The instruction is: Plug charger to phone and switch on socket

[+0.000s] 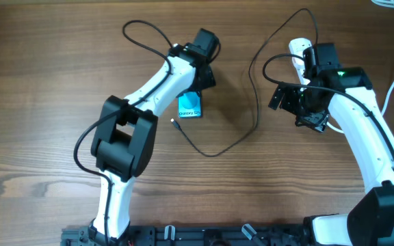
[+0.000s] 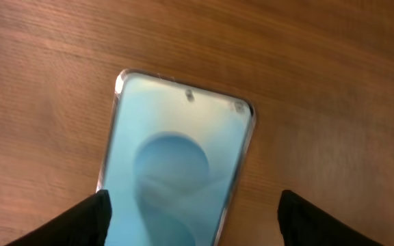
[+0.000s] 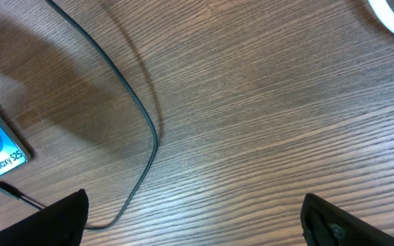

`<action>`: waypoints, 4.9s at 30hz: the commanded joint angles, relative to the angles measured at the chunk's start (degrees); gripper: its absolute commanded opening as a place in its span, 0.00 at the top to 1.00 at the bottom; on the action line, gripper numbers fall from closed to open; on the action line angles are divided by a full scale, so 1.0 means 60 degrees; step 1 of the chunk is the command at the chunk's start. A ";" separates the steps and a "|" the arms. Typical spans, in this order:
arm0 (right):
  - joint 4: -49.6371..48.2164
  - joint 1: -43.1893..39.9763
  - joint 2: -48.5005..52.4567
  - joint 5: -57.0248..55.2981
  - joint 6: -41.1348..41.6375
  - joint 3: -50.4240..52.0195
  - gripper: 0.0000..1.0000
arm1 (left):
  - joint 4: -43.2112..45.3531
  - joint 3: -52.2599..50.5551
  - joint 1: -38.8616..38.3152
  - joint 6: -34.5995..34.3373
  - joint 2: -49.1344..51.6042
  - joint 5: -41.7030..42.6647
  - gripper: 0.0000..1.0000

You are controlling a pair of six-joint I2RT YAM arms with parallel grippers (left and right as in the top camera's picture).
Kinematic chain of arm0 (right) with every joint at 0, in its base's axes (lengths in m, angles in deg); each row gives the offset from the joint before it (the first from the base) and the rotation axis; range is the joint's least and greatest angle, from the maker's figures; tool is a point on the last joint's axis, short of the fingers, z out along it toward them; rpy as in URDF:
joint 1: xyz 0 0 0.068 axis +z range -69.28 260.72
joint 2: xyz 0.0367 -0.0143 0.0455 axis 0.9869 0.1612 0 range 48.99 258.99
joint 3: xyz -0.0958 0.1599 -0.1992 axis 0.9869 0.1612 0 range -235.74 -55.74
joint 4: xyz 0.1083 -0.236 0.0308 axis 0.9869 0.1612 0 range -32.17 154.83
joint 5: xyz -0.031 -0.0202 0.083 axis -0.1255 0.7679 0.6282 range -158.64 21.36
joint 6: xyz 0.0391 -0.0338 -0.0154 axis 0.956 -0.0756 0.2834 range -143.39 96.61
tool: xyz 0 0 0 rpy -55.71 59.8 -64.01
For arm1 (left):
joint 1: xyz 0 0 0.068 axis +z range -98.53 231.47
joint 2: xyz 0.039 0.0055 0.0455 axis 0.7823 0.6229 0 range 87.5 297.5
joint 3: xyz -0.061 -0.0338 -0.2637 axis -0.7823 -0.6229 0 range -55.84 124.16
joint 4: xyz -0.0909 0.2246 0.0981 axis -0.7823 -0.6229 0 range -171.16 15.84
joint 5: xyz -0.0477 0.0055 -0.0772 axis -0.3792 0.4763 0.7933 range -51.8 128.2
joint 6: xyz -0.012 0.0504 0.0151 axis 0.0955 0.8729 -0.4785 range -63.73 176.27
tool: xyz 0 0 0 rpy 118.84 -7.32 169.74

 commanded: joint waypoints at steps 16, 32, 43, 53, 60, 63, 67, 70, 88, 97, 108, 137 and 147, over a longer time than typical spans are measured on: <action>-0.0095 0.0047 -0.0029 -0.0098 0.0044 -0.0007 0.00 | -0.0510 0.0055 0.0157 0.1355 0.0947 0.0528 0.16; -0.0084 0.0047 -0.0029 0.0047 0.0044 -0.0007 0.00 | -0.1231 0.0044 -0.0506 0.1657 0.0947 0.0160 0.15; -0.0084 0.0047 -0.0029 0.0047 0.0018 -0.0007 0.00 | -0.1381 0.0044 0.0000 0.0433 0.0947 0.0896 0.36; -0.0084 0.0047 -0.0029 0.0047 0.0022 -0.0007 0.00 | -0.1814 0.0044 0.0062 0.1257 0.0947 0.0812 0.00; 0.0051 0.0047 -0.0029 0.0044 0.0015 -0.0007 0.00 | -0.1315 0.0044 0.0084 0.1064 0.0947 0.0812 0.31; 0.0047 0.0047 -0.0029 0.0339 -0.0149 -0.0007 0.00 | -0.1341 0.0044 0.0084 0.1151 0.0947 0.0965 0.32; -0.0164 0.0047 -0.0029 0.2554 -0.2648 -0.0007 0.00 | -0.1494 0.0047 0.0087 0.1719 0.0947 0.1727 0.32; -0.0696 0.0047 -0.0025 0.3592 -0.3056 0.0259 0.00 | -0.1559 0.0047 0.0113 0.2277 0.0947 0.2386 0.32; -0.7777 0.3045 0.2688 0.5238 -0.1388 0.2390 0.21 | -0.2058 0.0047 0.0448 0.3432 0.0947 0.5038 0.26; -0.8790 0.3483 0.3391 0.4987 -0.0951 0.2390 0.49 | -0.2157 0.0047 0.0452 0.3435 0.0947 0.5034 0.25; -0.8921 0.3493 0.3395 0.4936 -0.0448 0.2470 0.70 | -0.2138 0.0047 0.0448 0.3435 0.0947 0.5034 0.24; -1.4087 0.1778 0.3384 1.1854 0.3045 0.2543 0.95 | -0.2386 0.0047 0.2838 0.6138 -0.1242 1.2772 0.30; -1.8451 0.1894 0.3384 1.2630 0.6838 0.2546 0.96 | -0.1730 0.0047 0.2834 0.6430 -0.1249 1.4294 0.56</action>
